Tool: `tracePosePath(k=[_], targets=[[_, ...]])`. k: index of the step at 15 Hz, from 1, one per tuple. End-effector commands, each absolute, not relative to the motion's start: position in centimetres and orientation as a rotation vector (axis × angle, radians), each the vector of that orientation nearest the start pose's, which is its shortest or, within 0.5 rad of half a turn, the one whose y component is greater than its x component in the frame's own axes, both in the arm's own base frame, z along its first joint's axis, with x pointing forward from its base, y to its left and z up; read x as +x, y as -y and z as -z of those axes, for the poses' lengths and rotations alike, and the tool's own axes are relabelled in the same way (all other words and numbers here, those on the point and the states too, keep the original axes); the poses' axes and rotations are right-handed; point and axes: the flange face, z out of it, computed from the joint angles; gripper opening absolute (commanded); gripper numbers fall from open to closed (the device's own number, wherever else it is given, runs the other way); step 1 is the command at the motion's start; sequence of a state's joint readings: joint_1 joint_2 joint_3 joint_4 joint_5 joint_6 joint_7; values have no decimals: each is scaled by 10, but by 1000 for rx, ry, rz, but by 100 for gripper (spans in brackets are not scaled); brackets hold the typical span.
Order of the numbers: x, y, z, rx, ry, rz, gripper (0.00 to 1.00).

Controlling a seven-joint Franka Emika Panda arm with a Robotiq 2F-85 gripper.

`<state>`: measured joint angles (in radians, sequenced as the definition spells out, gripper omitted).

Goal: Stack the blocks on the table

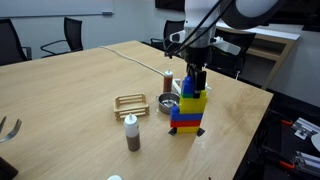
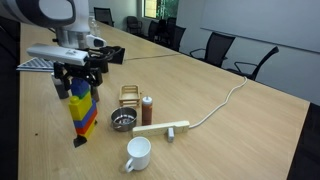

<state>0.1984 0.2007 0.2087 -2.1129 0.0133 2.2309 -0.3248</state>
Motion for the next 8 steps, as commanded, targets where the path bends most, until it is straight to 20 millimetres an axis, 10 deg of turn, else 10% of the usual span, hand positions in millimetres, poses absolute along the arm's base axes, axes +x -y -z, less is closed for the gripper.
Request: tracePosePath(k=[1,8], targets=[[516,-222,-316,-2892,1090,-126,100],[518,-227,-357,-2926,1106,-32,100]])
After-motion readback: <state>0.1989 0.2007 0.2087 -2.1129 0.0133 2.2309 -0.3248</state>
